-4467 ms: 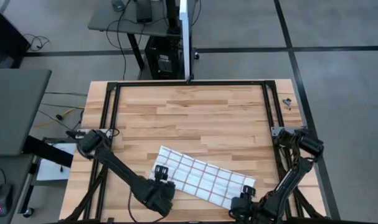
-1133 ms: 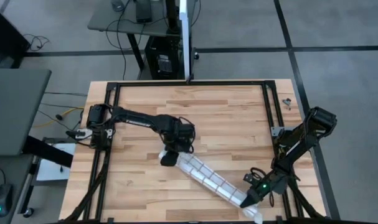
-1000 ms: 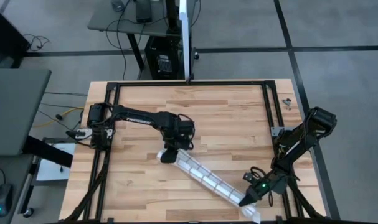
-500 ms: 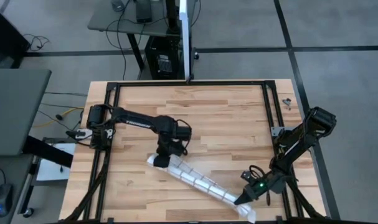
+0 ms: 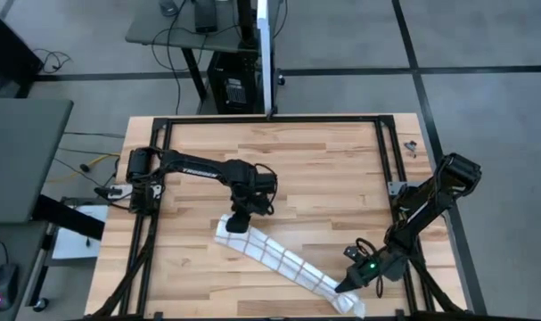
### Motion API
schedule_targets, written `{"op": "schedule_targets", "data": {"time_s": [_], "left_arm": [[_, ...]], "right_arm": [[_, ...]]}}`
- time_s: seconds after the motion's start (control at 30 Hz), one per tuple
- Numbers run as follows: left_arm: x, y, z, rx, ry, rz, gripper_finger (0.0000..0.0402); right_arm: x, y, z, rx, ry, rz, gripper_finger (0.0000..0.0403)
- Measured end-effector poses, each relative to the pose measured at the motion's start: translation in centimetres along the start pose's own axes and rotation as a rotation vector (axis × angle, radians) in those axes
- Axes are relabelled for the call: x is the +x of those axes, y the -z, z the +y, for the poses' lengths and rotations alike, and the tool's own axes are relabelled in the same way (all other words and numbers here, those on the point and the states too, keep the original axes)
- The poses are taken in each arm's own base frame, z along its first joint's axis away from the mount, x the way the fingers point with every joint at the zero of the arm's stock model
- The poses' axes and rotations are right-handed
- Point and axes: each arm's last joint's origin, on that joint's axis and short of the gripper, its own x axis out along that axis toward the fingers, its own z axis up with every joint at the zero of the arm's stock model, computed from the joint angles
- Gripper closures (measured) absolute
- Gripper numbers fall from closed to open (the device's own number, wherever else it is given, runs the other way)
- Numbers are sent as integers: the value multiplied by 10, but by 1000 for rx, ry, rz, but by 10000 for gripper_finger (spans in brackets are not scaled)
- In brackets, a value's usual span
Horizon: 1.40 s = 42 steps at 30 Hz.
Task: Roll towel
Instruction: Fold the white towel
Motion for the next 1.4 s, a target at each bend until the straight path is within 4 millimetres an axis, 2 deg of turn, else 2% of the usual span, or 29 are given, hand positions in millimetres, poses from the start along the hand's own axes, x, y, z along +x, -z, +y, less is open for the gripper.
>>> {"op": "schedule_targets", "data": {"time_s": [0.17, 0.33, 0.53, 0.63, 0.73, 0.83, 1.0, 1.17, 1.3, 1.4], "left_arm": [[18, 10, 3, 3, 14, 24, 401], [24, 11, 5, -4, 5, 9, 401], [24, 8, 6, -7, -16, -25, 401], [24, 9, 7, -12, -20, -18, 386], [24, 9, 7, -6, -21, -13, 352], [19, 10, 10, -16, -44, -2, 315], [-5, 4, 15, -21, -199, 16, 281], [-24, -5, 15, -23, -226, -41, 276], [-27, -7, 13, -26, -224, -48, 278], [-27, -8, 13, -25, -225, -49, 278]], "right_arm": [[0, -4, -7, -16, 68, -42, 403], [-1, -6, -14, -5, 135, -64, 400], [-2, -5, -18, -11, 179, -44, 363], [-2, -4, -18, 2, 195, -13, 341], [-3, -2, -19, 5, 217, 36, 319], [-5, 4, -17, -1, 218, 112, 298], [-16, 13, -5, -2, 160, 164, 281], [-28, 12, 4, -40, 165, 152, 281], [-36, 8, 4, -73, 217, 125, 280], [-39, 7, 8, -108, 190, 103, 280]]}}
